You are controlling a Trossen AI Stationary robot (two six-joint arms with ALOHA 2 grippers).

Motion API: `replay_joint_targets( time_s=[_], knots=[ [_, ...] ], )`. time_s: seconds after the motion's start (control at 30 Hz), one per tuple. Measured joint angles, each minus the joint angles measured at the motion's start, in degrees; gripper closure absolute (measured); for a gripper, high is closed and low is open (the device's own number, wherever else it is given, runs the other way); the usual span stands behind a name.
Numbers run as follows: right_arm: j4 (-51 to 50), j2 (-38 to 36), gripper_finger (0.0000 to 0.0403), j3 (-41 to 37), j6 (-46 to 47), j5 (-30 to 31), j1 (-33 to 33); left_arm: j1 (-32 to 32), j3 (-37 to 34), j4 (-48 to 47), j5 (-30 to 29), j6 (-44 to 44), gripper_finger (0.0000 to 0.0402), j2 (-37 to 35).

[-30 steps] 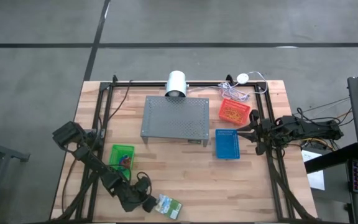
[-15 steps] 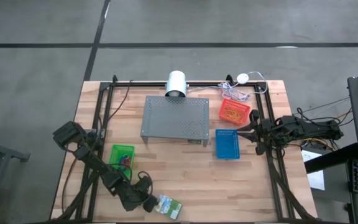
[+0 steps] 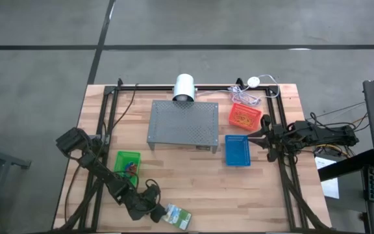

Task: Pick & Place Office Desk Supplies
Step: Put the bottom pack of yellow crayons into the blue bin

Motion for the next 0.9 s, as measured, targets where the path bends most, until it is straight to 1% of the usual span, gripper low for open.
replay_joint_targets(
  time_s=[0.27,0.4,0.6,0.67,0.73,0.77,0.8,0.83,0.9],
  knots=[
    [0.0,0.0,0.0339,0.0,0.0,0.0,0.0,0.1,0.0,0.5,0.0,1.0,0.0307,0.0],
    [0.0,0.0,0.0339,0.0,0.0,0.0,0.0,0.2,0.0,2.4,-0.3,3.6,0.0307,0.0],
    [0.0,0.0,0.0339,0.0,0.0,0.0,0.0,0.3,0.0,-0.7,-0.5,1.1,0.0307,0.0],
    [0.0,0.0,0.0339,0.0,0.0,0.0,0.0,0.2,0.0,-0.3,-2.4,6.2,0.0307,0.0],
    [0.0,0.0,0.0339,0.0,0.0,0.0,0.0,-0.6,0.4,0.6,-6.7,15.2,0.0307,0.0],
    [0.0,0.0,0.0339,0.0,0.0,0.0,0.0,-1.3,0.5,1.1,-9.5,18.3,0.0307,0.0],
    [0.0,0.0,0.0339,0.0,0.0,0.0,0.0,-1.9,0.5,1.1,-11.8,18.9,0.0307,-0.1],
    [0.0,0.0,0.0339,0.0,0.0,0.0,0.0,-2.4,0.4,0.7,-12.8,17.5,0.0307,-0.1],
    [0.0,0.0,0.0339,0.0,0.0,0.0,0.0,-3.3,0.1,-1.7,-12.9,13.1,0.0307,-0.1]
  ],
)
